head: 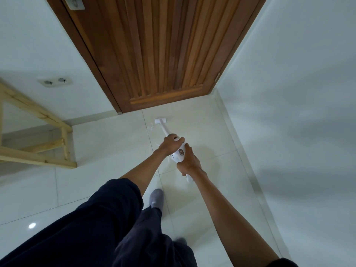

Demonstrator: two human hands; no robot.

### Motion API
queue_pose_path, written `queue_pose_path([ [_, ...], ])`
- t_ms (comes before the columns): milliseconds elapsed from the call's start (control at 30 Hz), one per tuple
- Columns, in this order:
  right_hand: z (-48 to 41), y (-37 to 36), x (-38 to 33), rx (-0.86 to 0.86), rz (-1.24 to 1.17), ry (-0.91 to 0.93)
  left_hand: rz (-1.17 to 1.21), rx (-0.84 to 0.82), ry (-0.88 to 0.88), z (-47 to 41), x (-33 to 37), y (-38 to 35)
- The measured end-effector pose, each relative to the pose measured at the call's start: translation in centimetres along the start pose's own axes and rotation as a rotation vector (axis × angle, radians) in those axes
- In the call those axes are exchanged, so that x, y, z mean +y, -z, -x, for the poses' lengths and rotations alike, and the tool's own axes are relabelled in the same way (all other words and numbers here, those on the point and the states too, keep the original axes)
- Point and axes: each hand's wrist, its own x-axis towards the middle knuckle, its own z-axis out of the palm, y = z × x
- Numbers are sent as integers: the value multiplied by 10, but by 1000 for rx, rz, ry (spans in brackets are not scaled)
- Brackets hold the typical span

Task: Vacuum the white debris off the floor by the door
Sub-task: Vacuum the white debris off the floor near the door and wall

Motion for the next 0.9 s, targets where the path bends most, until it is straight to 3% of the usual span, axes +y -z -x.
queue_pose_path([
  [300,-21,-4,-25,-31,-80,-20,-27,17,-4,-14,11,25],
  [533,-29,-12,-31,-29,-272,-116,-126,25,-10,-18,18,34],
  [900,-20,-16,-31,-8,-17,40,-4,-20,58,-13,-2,40],
])
